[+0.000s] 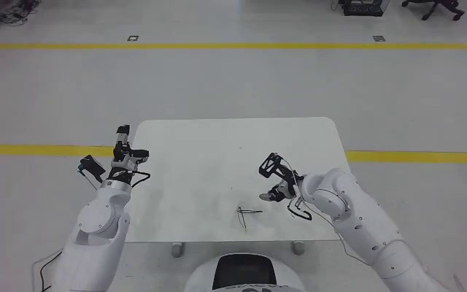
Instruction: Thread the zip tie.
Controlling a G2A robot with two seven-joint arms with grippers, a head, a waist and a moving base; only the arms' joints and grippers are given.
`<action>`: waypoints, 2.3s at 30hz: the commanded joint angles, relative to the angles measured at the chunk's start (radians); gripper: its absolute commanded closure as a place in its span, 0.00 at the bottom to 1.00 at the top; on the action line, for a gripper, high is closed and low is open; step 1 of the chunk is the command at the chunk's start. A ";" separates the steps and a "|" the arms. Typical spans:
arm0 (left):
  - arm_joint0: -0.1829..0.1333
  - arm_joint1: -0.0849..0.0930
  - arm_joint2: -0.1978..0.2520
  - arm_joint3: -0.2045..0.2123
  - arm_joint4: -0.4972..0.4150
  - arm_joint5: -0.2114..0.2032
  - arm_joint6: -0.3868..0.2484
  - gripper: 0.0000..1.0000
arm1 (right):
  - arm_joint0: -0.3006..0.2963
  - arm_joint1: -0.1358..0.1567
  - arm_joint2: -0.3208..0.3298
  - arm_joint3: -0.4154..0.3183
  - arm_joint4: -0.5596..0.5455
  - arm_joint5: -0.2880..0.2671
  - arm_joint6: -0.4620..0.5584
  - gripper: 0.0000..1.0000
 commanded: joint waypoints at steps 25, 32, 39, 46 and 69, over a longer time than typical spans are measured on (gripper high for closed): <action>0.000 0.000 0.000 0.000 0.000 0.000 0.000 0.00 | 0.223 -0.011 -0.351 0.162 0.028 0.000 -0.002 0.00; 0.000 0.000 0.000 0.000 0.000 0.000 0.000 0.00 | 0.223 -0.011 -0.351 0.162 0.028 0.000 -0.002 0.00; 0.000 0.000 0.000 0.000 0.000 0.000 0.000 0.00 | 0.219 -0.011 -0.350 0.156 0.027 0.009 -0.005 0.00; 0.000 0.000 0.000 0.000 0.000 0.000 0.000 0.00 | 0.137 -0.008 -0.363 0.066 -0.023 0.131 0.020 0.00; 0.000 0.000 0.000 0.000 0.000 0.000 0.000 0.00 | 0.150 -0.059 -0.448 0.106 -0.036 0.323 0.071 0.00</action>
